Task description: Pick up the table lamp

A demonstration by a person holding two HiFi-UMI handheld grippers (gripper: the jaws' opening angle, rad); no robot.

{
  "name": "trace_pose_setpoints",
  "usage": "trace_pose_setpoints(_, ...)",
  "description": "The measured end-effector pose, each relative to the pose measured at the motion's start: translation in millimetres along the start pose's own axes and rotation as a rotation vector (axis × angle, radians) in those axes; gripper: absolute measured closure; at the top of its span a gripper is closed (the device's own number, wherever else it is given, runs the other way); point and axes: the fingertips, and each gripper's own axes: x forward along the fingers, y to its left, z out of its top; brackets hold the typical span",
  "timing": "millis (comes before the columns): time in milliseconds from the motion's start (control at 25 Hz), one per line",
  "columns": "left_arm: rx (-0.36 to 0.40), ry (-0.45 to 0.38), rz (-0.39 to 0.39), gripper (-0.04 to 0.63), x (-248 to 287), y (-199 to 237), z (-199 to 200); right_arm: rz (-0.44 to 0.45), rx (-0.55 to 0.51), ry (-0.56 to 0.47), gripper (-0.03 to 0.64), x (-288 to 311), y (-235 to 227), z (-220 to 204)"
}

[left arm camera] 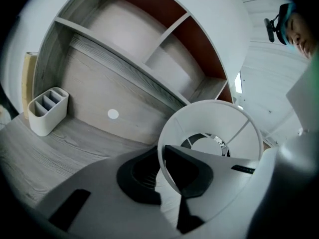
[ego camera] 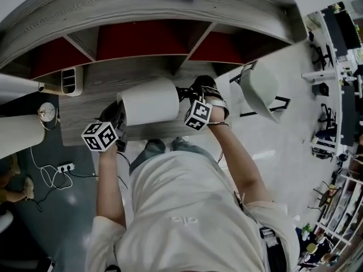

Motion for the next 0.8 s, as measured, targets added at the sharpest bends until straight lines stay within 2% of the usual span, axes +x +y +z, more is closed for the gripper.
trace_pose_setpoints(400,0.100,-0.054,-0.172,0.552,28.3,-95.5,35.0,-0.166,0.078,0.041,0.460,-85.4,-55.3,-67.1)
trace_pose_setpoints(600,0.122,-0.072,-0.245,0.552,45.6,-136.3,43.1,-0.255,0.074,0.090,0.460,-119.0,-83.1,-103.9)
trace_pose_setpoints(800,0.138,-0.086,-0.297,0.552,57.5,-165.7,46.6,-0.305,0.082,0.119,0.459,-140.7,-98.8,-130.5)
